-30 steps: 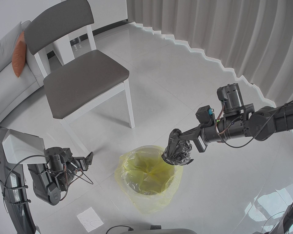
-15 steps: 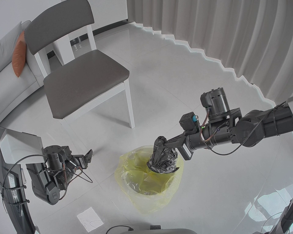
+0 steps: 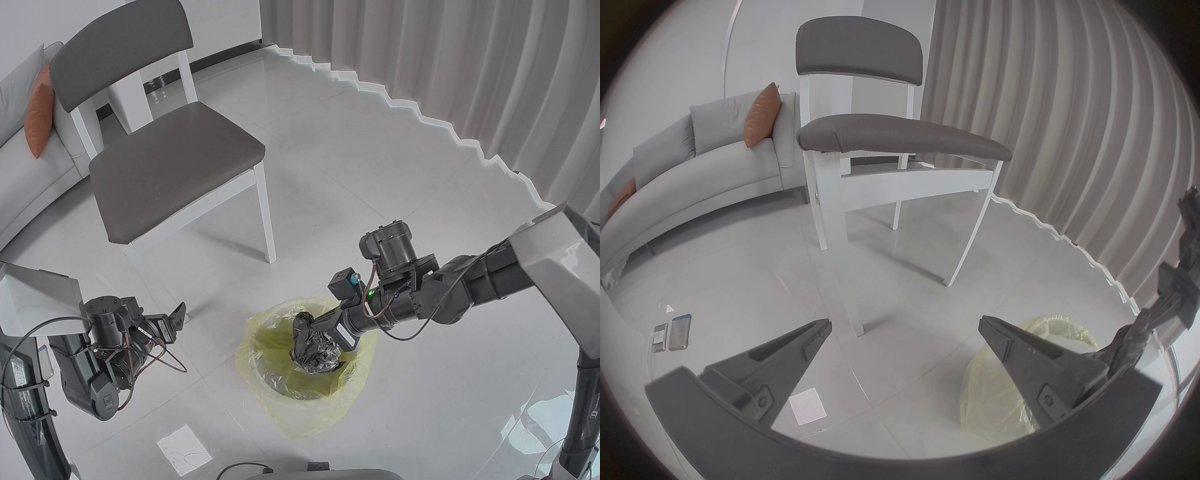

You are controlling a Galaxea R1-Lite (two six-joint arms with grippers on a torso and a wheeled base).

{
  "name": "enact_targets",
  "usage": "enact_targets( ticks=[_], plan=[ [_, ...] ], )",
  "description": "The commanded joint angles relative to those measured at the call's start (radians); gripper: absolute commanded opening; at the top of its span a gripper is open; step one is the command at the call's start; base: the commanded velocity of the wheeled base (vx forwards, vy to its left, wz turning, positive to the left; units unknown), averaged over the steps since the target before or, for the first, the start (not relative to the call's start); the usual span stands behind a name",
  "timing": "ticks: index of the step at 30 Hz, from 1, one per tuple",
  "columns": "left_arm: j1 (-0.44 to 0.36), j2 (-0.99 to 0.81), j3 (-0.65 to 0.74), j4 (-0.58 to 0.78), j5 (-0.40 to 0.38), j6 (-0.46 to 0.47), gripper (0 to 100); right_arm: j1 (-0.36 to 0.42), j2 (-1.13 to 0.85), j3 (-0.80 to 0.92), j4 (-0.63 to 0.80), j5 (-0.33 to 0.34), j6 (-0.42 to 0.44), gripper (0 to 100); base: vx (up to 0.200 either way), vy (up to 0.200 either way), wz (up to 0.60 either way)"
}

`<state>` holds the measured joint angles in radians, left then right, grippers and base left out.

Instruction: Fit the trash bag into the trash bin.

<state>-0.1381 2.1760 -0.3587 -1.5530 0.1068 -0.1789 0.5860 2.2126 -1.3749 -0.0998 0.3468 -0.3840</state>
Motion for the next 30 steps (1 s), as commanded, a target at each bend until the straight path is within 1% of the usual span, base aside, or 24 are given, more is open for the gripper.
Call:
enact_targets(
  ticks=[1, 4, 12, 13, 24, 30],
  plan=[
    [-0.002, -0.008, 0.012, -0.018, 0.002, -0.004, 100, 0.002, 0.133, -0.053, -0.015, 0.003, 0.001, 0, 0.0, 0.0, 0.0],
    [-0.002, -0.012, 0.006, -0.018, 0.002, -0.01, 100, -0.003, 0.187, -0.087, -0.015, 0.003, 0.004, 0, 0.0, 0.0, 0.0],
    [-0.008, -0.008, 0.0, -0.018, 0.002, -0.027, 100, -0.006, 0.22, -0.099, -0.014, 0.003, 0.004, 0, 0.0, 0.0, 0.0],
    [-0.008, -0.007, 0.0, -0.018, 0.002, -0.03, 100, -0.006, 0.223, -0.101, -0.014, 0.003, 0.004, 100, 0.0, 0.0, 0.0],
    [-0.003, -0.001, -0.002, -0.018, 0.002, -0.033, 100, -0.008, 0.222, -0.099, -0.012, 0.003, 0.01, 100, 0.0, 0.0, 0.0],
    [-0.011, 0.01, 0.0, -0.018, 0.004, -0.042, 100, -0.023, 0.188, -0.09, -0.014, 0.0, 0.014, 100, 0.0, 0.0, 0.0]
  ],
)
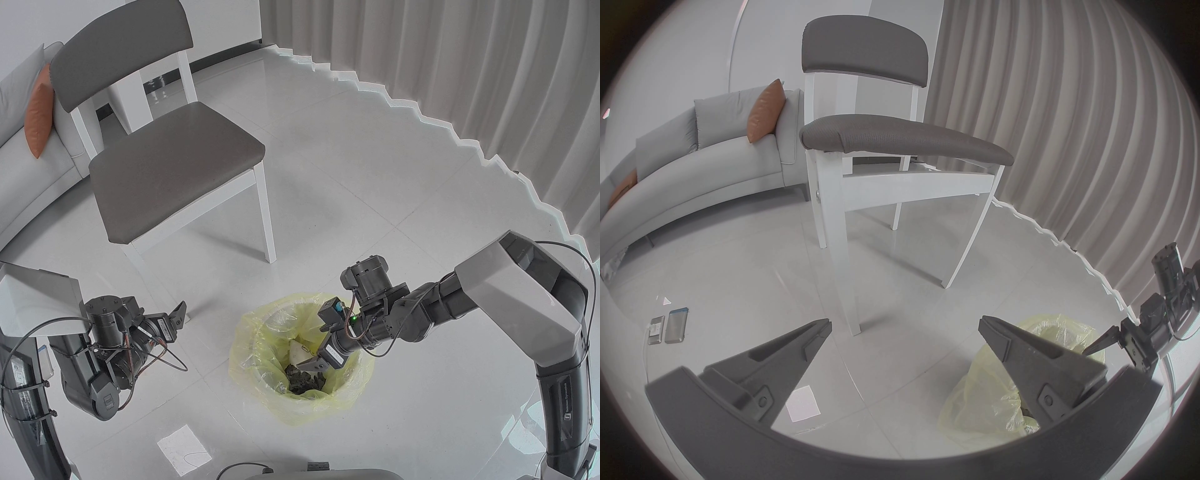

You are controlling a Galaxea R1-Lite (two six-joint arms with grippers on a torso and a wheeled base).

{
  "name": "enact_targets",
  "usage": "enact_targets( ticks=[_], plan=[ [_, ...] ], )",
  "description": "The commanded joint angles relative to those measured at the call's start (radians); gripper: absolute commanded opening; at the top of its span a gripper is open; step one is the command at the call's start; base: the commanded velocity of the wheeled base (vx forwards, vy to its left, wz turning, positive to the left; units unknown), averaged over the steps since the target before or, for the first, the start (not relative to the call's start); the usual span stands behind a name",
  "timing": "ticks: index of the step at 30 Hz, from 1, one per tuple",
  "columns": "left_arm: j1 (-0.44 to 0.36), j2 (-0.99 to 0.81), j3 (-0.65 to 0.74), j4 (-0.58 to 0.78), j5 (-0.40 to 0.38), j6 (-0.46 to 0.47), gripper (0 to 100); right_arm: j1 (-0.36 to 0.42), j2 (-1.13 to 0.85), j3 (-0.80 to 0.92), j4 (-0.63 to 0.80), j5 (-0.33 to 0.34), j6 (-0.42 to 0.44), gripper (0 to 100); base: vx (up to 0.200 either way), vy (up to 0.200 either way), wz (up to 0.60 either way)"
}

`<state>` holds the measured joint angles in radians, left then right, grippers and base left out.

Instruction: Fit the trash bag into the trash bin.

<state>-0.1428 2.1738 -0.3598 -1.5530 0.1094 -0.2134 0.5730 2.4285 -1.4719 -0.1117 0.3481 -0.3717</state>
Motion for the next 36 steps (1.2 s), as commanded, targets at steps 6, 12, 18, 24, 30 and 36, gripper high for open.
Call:
enact_targets(
  ticks=[6, 12, 18, 24, 30, 36],
  plan=[
    [-0.023, 0.024, 0.007, -0.018, 0.024, -0.012, 100, -0.048, -0.1, 0.048, -0.003, -0.008, 0.007, 100, 0.0, 0.0, 0.0],
    [-0.118, 0.089, 0.013, -0.018, 0.036, -0.037, 100, -0.145, -0.175, 0.11, -0.003, -0.009, 0.019, 100, 0.0, 0.0, 0.0],
    [-0.166, 0.216, -0.071, -0.018, 0.069, -0.032, 100, -0.237, -0.201, 0.166, -0.003, -0.011, 0.023, 100, 0.0, 0.0, 0.0],
    [-0.181, 0.261, -0.099, -0.018, 0.059, -0.026, 100, -0.314, -0.192, 0.176, -0.003, -0.011, 0.027, 100, 0.0, 0.0, 0.0],
    [-0.181, 0.371, -0.153, -0.018, 0.059, 0.029, 100, -0.352, -0.144, 0.168, -0.003, -0.011, 0.025, 100, 0.0, 0.0, 0.0],
    [-0.199, 0.439, -0.251, -0.013, 0.064, 0.039, 100, -0.363, -0.108, 0.159, -0.023, -0.009, 0.025, 100, 0.0, 0.0, 0.0]
  ],
)
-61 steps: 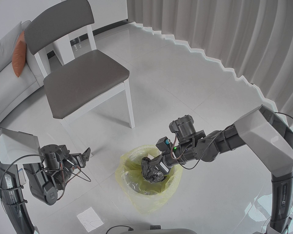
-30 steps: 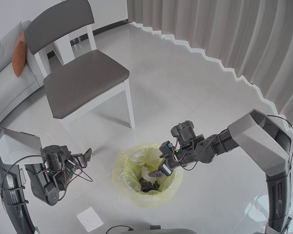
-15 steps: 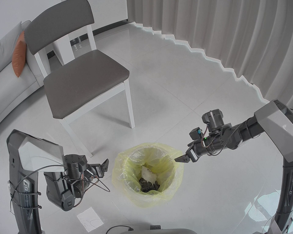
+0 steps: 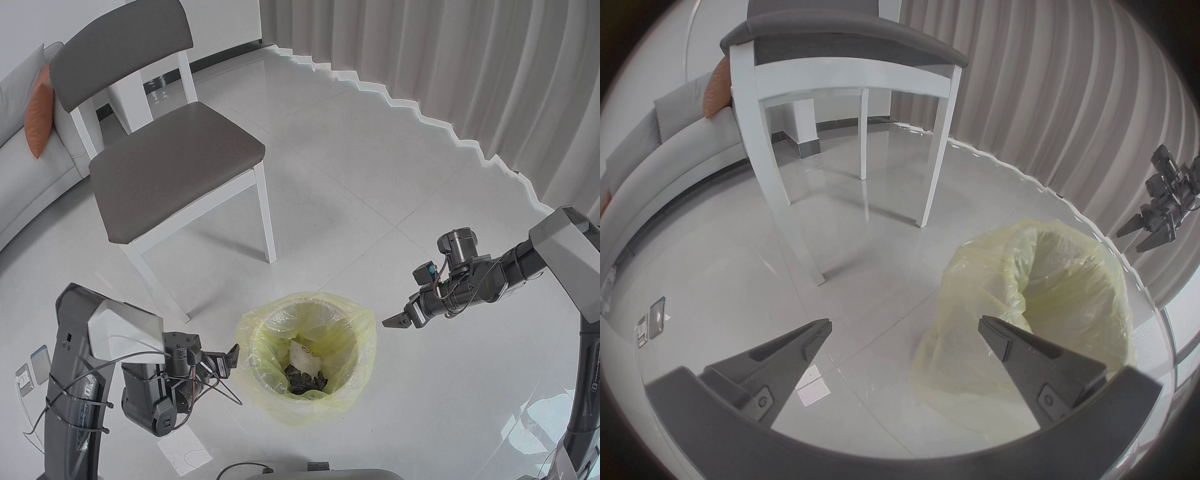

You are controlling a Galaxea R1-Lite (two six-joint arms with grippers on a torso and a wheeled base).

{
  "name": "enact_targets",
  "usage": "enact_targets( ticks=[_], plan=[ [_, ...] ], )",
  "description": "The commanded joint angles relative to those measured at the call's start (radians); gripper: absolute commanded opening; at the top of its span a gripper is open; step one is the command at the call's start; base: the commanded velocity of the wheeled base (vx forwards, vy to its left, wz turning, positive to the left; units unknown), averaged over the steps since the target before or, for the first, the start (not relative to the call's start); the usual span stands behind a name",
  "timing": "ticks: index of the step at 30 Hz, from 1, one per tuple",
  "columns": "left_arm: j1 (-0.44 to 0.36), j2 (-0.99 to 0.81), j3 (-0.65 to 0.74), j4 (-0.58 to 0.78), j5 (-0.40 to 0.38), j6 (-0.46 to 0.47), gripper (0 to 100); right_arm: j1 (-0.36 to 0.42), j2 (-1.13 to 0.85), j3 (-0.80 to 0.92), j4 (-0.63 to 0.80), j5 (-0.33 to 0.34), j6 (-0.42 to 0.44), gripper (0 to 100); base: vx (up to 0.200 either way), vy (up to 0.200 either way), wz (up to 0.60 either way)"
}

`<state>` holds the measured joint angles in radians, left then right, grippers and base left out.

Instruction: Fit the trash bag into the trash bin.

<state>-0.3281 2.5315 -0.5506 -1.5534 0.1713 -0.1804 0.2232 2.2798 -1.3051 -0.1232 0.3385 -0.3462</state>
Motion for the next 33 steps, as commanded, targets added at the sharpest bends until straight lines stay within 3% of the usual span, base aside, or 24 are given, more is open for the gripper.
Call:
enact_targets(
  ticks=[1, 6, 11, 18, 33],
  plan=[
    [-0.022, 0.093, -0.094, 0.015, 0.005, 0.012, 100, -0.013, 0.053, -0.014, -0.029, 0.002, -0.001, 100, 0.0, 0.0, 0.0],
    [-0.031, 0.084, -0.181, 0.15, 0.014, 0.029, 100, -0.013, 0.072, -0.022, -0.039, 0.004, -0.001, 100, 0.0, 0.0, 0.0],
    [-0.032, 0.085, -0.25, 0.202, 0.05, 0.068, 100, -0.013, 0.083, -0.033, -0.041, 0.01, -0.001, 100, 0.0, 0.0, 0.0],
    [-0.016, 0.046, -0.183, 0.121, 0.047, 0.058, 100, -0.008, 0.104, -0.062, -0.07, 0.047, -0.001, 100, 0.0, 0.0, 0.0],
    [0.035, -0.026, -0.006, -0.017, 0.042, 0.055, 100, 0.045, 0.291, -0.261, -0.053, 0.045, 0.042, 100, 0.0, 0.0, 0.0]
  ],
)
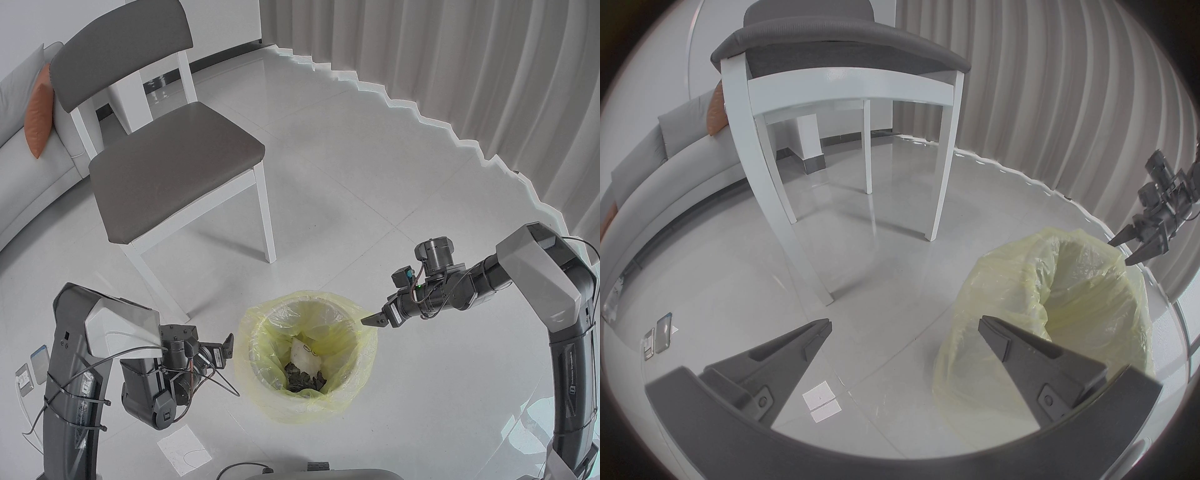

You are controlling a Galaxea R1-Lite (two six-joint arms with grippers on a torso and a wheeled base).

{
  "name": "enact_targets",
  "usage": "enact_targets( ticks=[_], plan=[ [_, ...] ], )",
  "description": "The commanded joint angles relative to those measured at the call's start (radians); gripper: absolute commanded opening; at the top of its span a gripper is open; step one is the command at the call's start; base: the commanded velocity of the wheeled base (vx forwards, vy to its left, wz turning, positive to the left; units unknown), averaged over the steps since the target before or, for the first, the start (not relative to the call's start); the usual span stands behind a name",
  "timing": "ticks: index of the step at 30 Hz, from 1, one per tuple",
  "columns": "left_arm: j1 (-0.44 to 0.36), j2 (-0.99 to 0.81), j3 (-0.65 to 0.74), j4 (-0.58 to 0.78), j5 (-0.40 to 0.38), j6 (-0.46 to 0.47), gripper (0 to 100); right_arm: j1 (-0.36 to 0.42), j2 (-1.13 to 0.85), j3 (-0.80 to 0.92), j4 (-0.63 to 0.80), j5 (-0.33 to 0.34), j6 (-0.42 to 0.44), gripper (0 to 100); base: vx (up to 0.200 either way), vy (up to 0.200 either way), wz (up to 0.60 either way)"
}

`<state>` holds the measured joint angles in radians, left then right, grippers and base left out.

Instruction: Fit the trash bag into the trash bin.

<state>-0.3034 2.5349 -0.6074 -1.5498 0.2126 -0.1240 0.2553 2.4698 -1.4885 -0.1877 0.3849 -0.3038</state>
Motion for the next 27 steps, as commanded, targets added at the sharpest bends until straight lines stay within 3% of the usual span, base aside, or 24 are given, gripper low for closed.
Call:
enact_targets(
  ticks=[1, 18, 27],
  plan=[
    [0.01, -0.044, 0.061, -0.021, 0.001, -0.008, 100, 0.013, 0.112, -0.091, 0.017, -0.001, 0.0, 100, 0.0, 0.0, 0.0],
    [0.009, -0.142, 0.11, -0.021, 0.005, -0.055, 100, 0.005, 0.268, -0.289, 0.091, -0.008, 0.0, 100, 0.0, 0.0, 0.0],
    [0.018, -0.139, 0.092, -0.021, 0.002, -0.065, 100, -0.037, 0.129, -0.174, 0.136, -0.008, -0.012, 100, 0.0, 0.0, 0.0]
  ],
)
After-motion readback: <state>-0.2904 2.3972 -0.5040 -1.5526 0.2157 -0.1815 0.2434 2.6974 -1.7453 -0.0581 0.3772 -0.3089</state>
